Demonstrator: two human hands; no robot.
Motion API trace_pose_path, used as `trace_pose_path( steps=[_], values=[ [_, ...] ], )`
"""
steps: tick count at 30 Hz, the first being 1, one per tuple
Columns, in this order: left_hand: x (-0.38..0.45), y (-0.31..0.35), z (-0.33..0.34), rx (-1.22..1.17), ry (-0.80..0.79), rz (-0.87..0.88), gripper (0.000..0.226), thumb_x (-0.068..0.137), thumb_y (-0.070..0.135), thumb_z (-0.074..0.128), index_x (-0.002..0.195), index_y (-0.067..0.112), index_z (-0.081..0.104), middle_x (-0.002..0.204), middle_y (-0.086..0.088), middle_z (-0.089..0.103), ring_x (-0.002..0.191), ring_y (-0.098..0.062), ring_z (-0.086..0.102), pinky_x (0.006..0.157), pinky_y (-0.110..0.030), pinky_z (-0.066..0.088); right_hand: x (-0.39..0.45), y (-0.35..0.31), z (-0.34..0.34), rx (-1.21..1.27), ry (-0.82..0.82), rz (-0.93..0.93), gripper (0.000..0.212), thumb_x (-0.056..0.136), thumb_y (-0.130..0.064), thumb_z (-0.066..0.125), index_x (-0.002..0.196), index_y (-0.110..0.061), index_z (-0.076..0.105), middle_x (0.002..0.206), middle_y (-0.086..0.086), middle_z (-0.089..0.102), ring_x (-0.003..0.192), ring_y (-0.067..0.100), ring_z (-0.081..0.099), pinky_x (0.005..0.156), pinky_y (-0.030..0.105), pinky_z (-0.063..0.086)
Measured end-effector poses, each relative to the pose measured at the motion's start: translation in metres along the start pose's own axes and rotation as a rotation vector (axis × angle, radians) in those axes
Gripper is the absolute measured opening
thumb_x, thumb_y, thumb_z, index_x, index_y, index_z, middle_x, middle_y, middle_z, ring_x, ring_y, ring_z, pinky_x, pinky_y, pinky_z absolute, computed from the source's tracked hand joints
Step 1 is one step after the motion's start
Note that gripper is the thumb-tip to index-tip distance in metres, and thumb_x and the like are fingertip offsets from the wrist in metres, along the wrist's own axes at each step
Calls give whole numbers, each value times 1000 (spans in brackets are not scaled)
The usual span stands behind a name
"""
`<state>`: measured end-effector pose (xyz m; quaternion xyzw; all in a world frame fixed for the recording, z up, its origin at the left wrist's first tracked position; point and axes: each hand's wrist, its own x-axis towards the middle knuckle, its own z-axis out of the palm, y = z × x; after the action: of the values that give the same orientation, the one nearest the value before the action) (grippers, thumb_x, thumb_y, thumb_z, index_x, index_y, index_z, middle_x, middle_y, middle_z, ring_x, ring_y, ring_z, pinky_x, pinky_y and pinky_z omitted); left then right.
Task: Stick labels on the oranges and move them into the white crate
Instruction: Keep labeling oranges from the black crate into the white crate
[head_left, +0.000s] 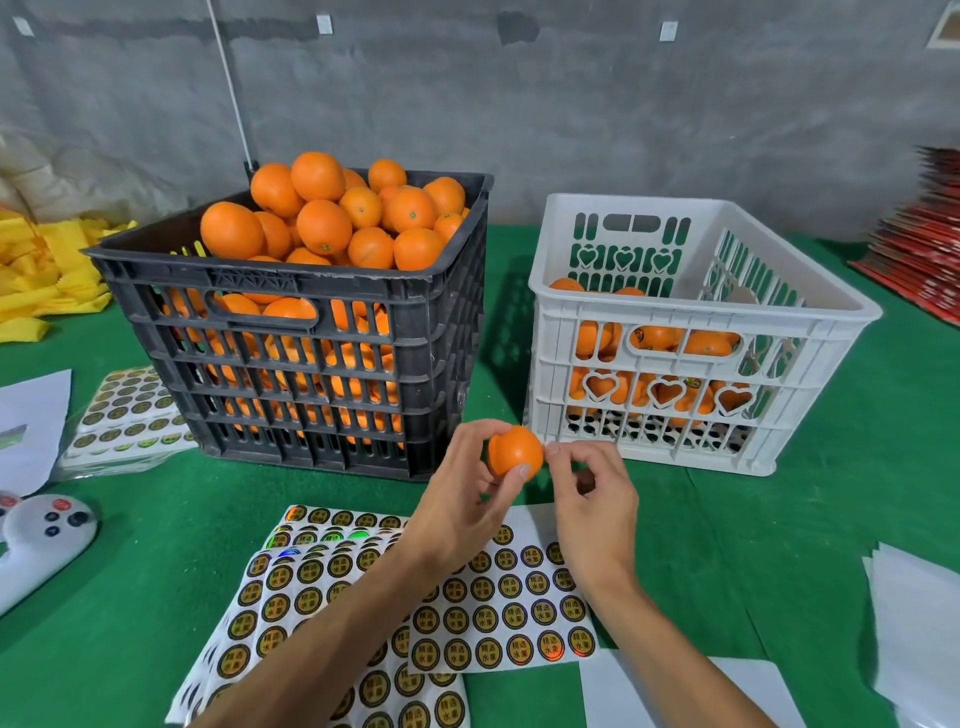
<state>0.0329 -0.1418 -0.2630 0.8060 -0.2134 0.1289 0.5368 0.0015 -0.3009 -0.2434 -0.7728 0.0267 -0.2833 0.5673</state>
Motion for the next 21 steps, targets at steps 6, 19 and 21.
trace_pose_path(
  steps=[6, 19, 21],
  values=[
    [0, 1, -3, -1, 23, -2, 38, 97, 59, 60, 129, 55, 39, 111, -1, 62, 90, -16, 72, 75, -26, 58, -1, 1, -2, 124, -149, -35, 28, 106, -32, 53, 105, -21, 78, 106, -13, 66, 103, 9, 65, 87, 16, 49],
    [57, 77, -30, -360, 214, 52, 36, 100, 45, 64, 132, 43, 48, 100, -5, 78, 90, -25, 78, 84, -26, 60, -10, 14, 6, -553, -476, -138, 35, 105, -42, 47, 136, -30, 58, 132, -19, 55, 120, -3, 47, 113, 23, 36],
    [79, 98, -31, -339, 213, 88, 38, 97, 47, 64, 132, 45, 48, 106, -3, 77, 91, -23, 77, 85, -30, 61, -12, 15, 9, -605, -543, -197, 36, 105, -45, 47, 137, -33, 58, 137, -20, 52, 122, -4, 42, 112, 18, 29]
  ],
)
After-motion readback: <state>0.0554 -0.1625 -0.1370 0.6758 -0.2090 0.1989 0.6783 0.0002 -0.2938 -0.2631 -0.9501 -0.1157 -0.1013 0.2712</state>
